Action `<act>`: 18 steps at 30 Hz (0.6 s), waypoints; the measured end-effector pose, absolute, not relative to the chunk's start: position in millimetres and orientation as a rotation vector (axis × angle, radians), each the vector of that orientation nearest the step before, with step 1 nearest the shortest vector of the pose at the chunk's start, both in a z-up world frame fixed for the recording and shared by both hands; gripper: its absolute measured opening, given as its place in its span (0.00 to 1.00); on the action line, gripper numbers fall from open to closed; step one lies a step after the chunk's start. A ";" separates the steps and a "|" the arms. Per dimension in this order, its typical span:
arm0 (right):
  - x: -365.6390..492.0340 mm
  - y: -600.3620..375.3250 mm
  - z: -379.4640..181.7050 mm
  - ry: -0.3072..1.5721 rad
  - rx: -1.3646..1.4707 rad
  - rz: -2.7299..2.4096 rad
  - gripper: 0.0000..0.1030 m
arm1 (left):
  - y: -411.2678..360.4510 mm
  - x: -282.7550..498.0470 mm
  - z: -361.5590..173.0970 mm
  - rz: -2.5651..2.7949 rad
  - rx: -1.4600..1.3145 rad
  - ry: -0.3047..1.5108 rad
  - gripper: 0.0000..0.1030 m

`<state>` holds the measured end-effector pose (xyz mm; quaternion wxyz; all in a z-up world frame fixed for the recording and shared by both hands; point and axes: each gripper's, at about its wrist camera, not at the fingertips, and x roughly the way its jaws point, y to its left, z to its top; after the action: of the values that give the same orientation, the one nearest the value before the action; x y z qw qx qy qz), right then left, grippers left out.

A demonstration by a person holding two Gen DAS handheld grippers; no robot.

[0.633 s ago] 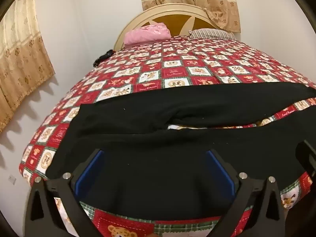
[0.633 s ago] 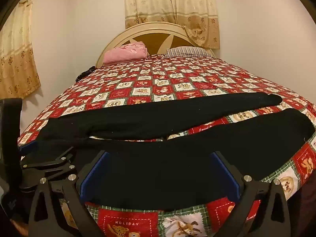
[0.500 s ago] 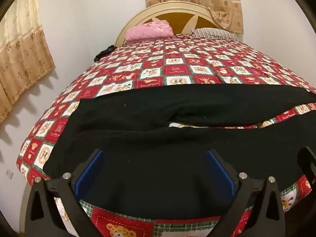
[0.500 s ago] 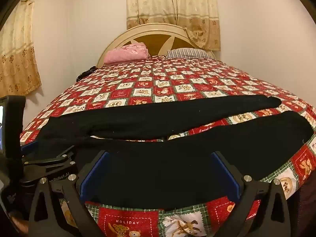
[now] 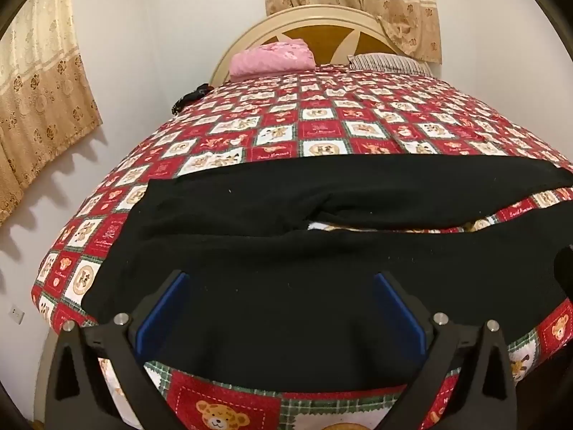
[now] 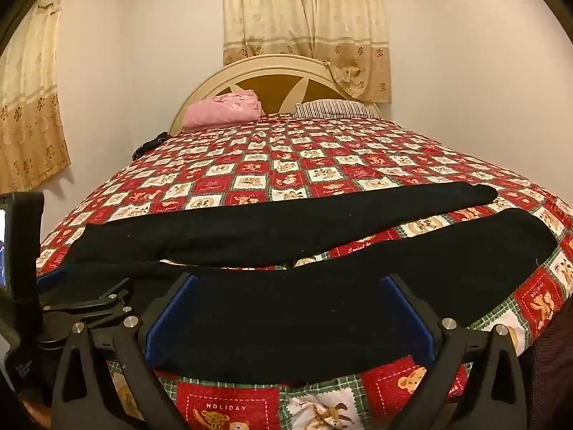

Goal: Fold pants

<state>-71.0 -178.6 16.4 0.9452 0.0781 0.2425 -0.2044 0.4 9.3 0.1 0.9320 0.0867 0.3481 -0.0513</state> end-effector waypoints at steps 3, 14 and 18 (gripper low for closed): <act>-70.7 -178.6 15.3 0.501 0.161 -0.412 0.99 | 8.6 -0.1 -0.6 -0.105 0.180 0.710 1.00; -69.6 -177.8 13.6 0.503 0.164 -0.411 0.99 | 10.2 -0.6 -2.0 -0.110 0.176 0.721 1.00; -69.6 -177.3 13.8 0.503 0.162 -0.411 0.99 | 9.5 -0.8 -2.2 -0.108 0.176 0.721 1.00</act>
<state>-69.6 -177.3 13.8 0.9444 0.0797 0.2469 -0.2018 -0.8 9.5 -2.2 0.9305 0.0860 0.3520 -0.0527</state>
